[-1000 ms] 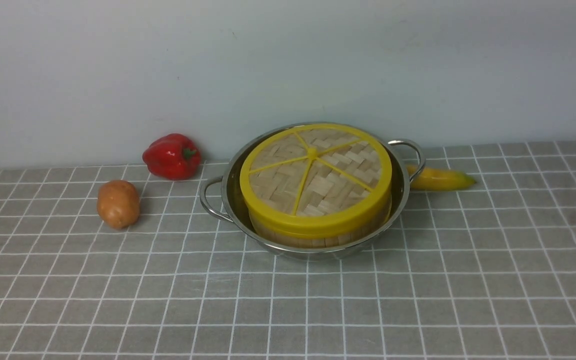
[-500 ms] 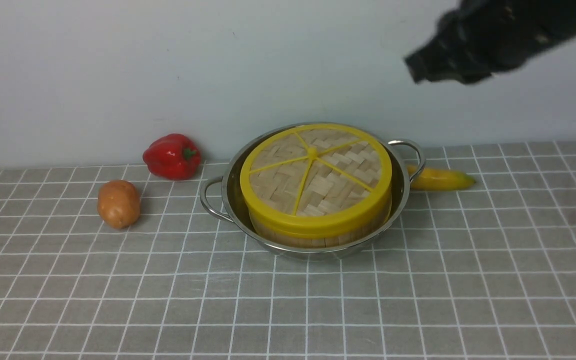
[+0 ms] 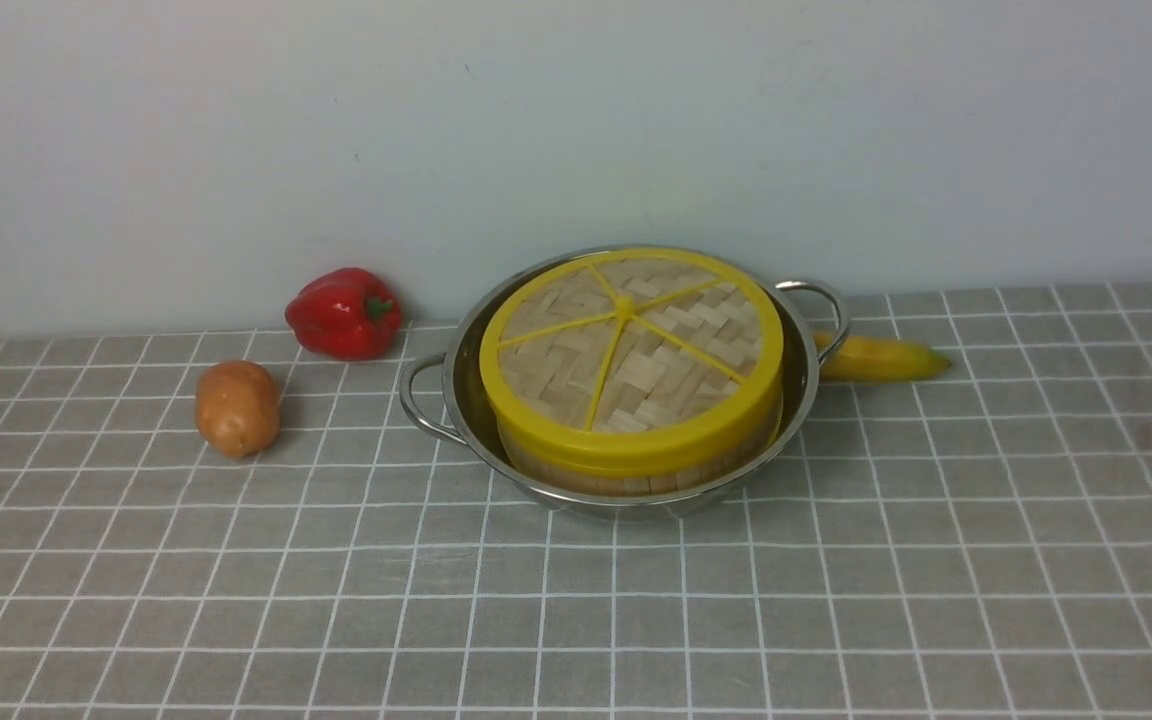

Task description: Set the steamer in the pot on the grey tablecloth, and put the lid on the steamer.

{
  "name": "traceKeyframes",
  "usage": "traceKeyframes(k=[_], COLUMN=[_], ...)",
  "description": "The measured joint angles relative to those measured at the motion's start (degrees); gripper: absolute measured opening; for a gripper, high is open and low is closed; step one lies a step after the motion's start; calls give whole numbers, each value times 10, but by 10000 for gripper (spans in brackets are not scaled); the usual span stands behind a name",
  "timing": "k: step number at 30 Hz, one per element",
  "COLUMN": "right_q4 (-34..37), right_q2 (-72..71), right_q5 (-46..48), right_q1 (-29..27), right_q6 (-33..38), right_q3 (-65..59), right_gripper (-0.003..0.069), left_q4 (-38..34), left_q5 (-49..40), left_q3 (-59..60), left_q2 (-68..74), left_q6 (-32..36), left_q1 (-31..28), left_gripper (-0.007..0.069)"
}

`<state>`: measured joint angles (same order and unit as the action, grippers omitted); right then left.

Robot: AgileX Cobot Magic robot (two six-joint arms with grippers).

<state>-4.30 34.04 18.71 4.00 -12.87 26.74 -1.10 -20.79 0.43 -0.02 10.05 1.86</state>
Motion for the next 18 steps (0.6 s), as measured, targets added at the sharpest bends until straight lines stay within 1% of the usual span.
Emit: traceKeyframes(k=[3,4,6,7,10,14,18], right_q4=[-18,-18,-43,-45,-73,-77,-77], right_q2=[-70,-75,-135,-140,-223,-272,-286], right_q5=[-30,-32,-58,-58,-90,-96,-83], right_q1=[-13,-13,-13,-13,-13,-13,-13], right_q6=[-1,-1,0,0,-2,-20,-27], right_q3=[-70,-75,-135,-135,-203,-242,-258], right_gripper=[96,97,104,104,117,132,141], left_q4=[0,0,0,0,0,0,0], left_q5=[0,0,0,0,0,0,0], left_q3=[0,0,0,0,0,0,0], left_q2=[0,0,0,0,0,0,0], left_q6=[0,0,0,0,0,0,0], left_q1=[0,0,0,0,0,0,0], left_gripper=[243,243,243,243,243,243,243])
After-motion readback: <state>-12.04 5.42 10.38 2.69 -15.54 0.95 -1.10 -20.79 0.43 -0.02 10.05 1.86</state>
